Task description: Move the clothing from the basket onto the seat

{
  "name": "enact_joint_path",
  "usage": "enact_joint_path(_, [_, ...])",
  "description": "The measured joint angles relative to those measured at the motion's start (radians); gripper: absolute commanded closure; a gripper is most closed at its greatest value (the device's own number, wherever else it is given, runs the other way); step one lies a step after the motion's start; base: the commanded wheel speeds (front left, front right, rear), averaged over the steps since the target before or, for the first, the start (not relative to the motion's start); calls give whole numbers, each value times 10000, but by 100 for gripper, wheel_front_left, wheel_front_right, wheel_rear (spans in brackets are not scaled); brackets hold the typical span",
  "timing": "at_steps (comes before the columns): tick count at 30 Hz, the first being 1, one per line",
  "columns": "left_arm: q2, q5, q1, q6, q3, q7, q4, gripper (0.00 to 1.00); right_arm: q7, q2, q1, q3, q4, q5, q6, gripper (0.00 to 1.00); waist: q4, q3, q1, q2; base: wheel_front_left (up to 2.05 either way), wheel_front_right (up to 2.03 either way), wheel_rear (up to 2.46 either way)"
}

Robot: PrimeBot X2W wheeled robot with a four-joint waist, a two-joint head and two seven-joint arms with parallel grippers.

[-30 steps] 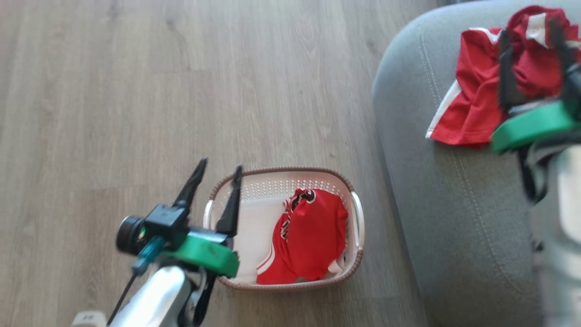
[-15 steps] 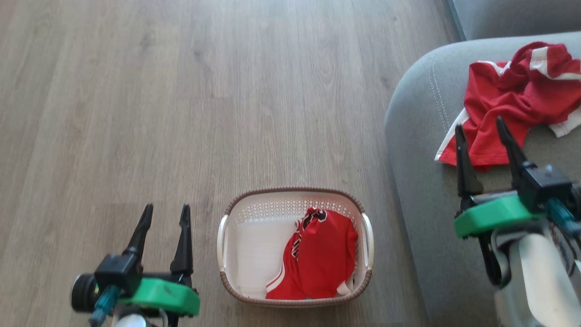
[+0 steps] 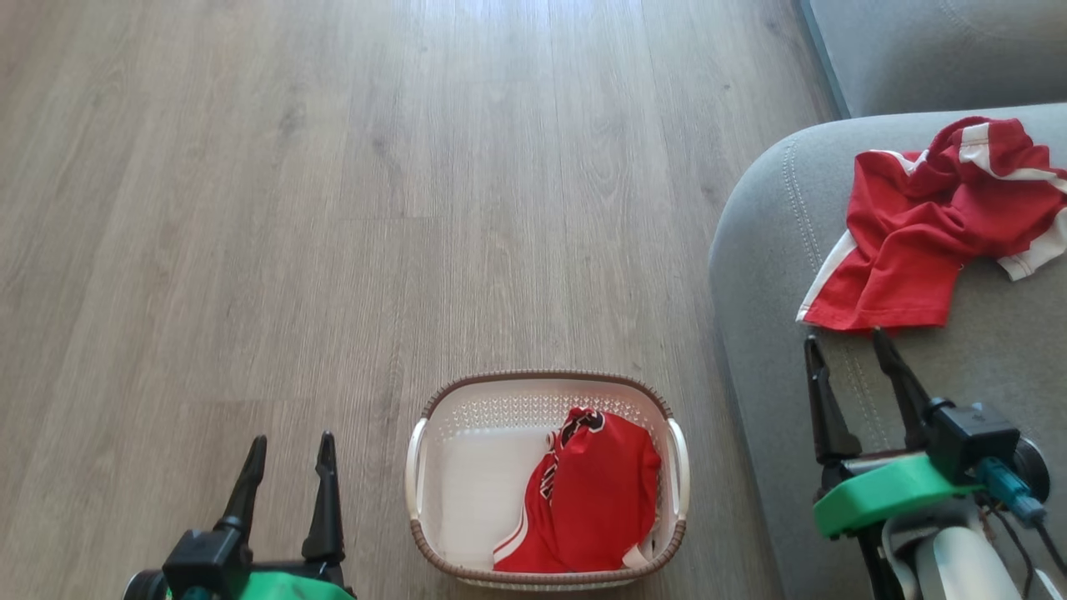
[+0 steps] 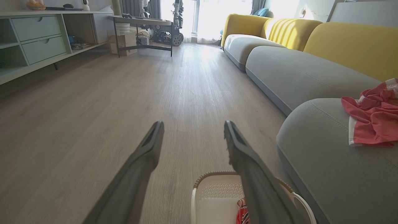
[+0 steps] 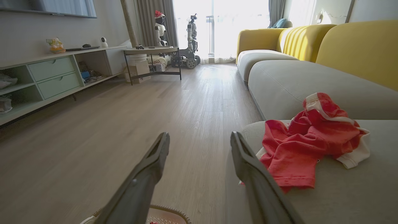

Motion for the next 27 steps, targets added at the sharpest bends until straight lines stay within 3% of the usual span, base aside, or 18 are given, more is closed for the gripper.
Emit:
enact_joint_path(10, [-240,332,122,-341,305,0,232,0,-8,12,458,282,278,407,0,0,112,-218,0,0,0,0,0])
enact_joint_path(27, [-500,376,256,-535,658,0,646,0,-63,17,496,359,681,479,0,0,87,-500,0,0,0,0,0])
